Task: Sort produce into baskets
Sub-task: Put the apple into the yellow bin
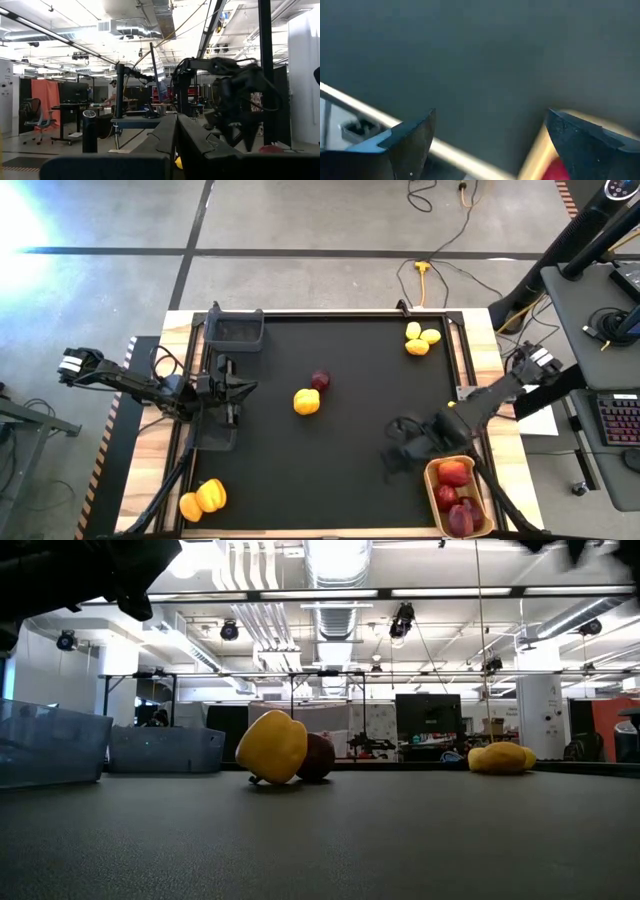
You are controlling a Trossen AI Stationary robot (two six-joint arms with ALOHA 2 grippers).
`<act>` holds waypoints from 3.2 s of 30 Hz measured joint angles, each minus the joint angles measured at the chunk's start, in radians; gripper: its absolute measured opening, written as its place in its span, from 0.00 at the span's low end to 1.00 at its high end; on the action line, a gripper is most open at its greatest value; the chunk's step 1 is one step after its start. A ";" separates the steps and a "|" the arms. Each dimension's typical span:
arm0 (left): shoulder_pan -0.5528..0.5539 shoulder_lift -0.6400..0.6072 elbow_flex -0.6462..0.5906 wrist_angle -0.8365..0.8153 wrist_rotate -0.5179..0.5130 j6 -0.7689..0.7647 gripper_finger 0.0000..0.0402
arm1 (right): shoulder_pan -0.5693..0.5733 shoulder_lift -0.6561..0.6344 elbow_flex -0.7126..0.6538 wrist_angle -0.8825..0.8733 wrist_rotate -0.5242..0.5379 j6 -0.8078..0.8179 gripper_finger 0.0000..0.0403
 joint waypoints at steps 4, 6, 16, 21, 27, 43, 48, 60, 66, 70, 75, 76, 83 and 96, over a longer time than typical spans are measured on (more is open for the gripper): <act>0.000 0.003 0.000 0.000 0.000 0.001 0.00 | -0.129 0.049 -0.001 0.104 0.121 -0.399 0.90; 0.000 0.005 0.000 -0.002 0.000 0.002 0.00 | -0.195 0.081 -0.001 0.184 0.151 -0.574 0.90; 0.000 0.011 0.000 0.000 -0.013 0.003 0.00 | -0.472 0.286 0.029 0.616 0.196 -1.288 0.90; 0.000 0.011 0.000 0.000 -0.015 0.003 0.00 | -0.566 0.361 0.068 0.616 0.203 -1.533 0.90; 0.000 0.022 0.000 -0.001 -0.017 0.012 0.00 | -0.618 0.425 0.138 0.608 0.193 -1.737 0.90; 0.003 0.026 0.000 0.063 -0.019 0.015 0.00 | -0.735 0.445 0.149 0.624 -0.021 -2.064 0.90; 0.004 0.025 0.000 0.116 -0.019 0.038 0.00 | -0.747 0.445 0.112 0.697 -0.123 -2.070 0.90; 0.010 0.028 0.000 0.147 -0.042 0.036 0.00 | -0.745 0.445 0.006 0.890 -0.130 -2.083 0.90; 0.010 0.028 0.000 0.167 -0.042 0.012 0.00 | -0.743 0.498 -0.002 0.933 -0.164 -2.079 0.90; 0.010 0.026 0.000 0.168 -0.042 0.007 0.00 | -0.730 0.570 0.023 0.881 -0.139 -2.073 0.90; 0.010 0.028 0.000 0.167 -0.043 0.003 0.00 | -0.729 0.588 0.055 0.871 -0.125 -2.030 0.90; 0.011 0.027 0.000 0.167 -0.043 0.003 0.00 | -0.728 0.587 0.056 0.871 -0.117 -2.024 0.90; 0.011 0.027 0.000 0.167 -0.043 0.009 0.00 | -0.724 0.534 0.055 0.796 -0.032 -1.961 0.81; 0.011 0.040 0.000 0.166 -0.045 0.043 0.00 | -0.518 0.128 0.055 0.049 -0.050 -1.227 0.63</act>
